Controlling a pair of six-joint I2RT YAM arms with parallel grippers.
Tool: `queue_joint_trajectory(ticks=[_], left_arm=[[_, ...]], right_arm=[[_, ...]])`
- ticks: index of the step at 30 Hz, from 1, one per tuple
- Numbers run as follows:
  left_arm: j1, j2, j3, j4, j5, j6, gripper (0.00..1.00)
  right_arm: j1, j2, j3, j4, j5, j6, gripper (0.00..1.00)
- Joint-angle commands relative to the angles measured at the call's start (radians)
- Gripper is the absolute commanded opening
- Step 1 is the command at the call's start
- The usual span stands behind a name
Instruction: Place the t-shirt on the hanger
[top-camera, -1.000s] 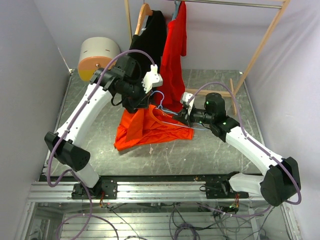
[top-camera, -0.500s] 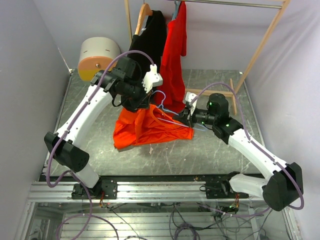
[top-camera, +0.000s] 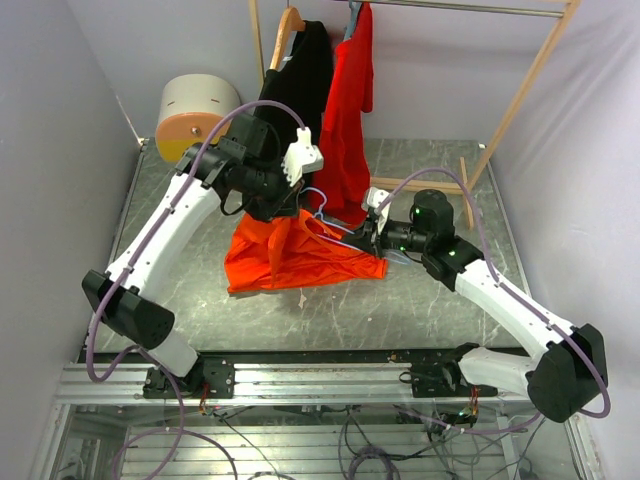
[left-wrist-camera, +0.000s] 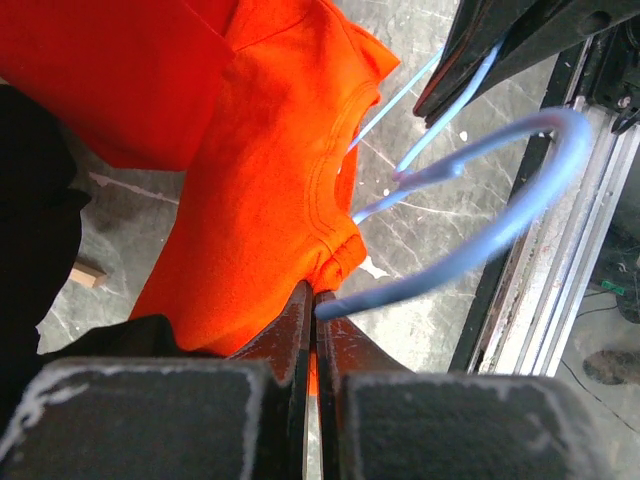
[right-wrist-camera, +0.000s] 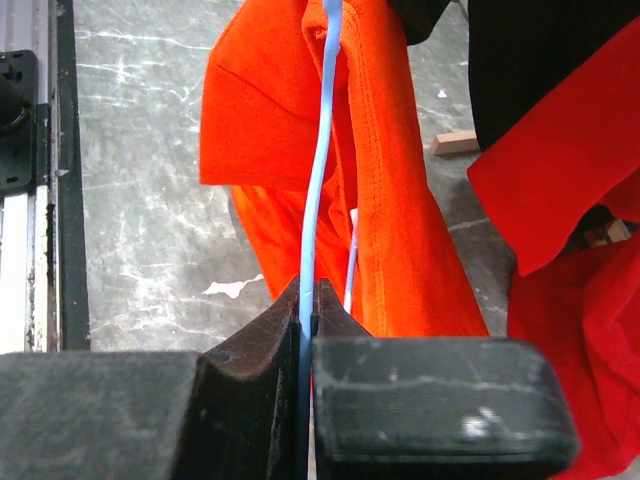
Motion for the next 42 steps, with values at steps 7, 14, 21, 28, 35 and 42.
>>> queue_joint_trajectory(ticks=[7,14,21,28,35,42], left_arm=[[-0.005,-0.111,-0.086,0.049,0.021,-0.062,0.07],[-0.006,-0.288,-0.309,0.059,0.009,-0.134,0.07],[-0.003,-0.398,-0.405,0.023,0.012,-0.171,0.07],[-0.002,-0.374,-0.384,0.01,-0.02,-0.114,0.07],[-0.003,-0.323,-0.308,-0.003,-0.072,-0.043,0.07],[-0.002,-0.307,-0.333,0.048,-0.013,-0.066,0.07]], right_arm=[[0.015,0.02,-0.028,0.055,-0.089,0.017,0.0],[0.027,-0.016,0.007,-0.14,-0.158,-0.035,0.0],[0.067,-0.05,0.05,-0.35,-0.185,-0.085,0.0],[0.099,0.002,0.1,-0.371,-0.215,-0.102,0.0],[0.098,0.053,0.125,-0.351,-0.241,-0.124,0.0],[0.098,0.049,0.09,-0.237,-0.229,-0.075,0.0]])
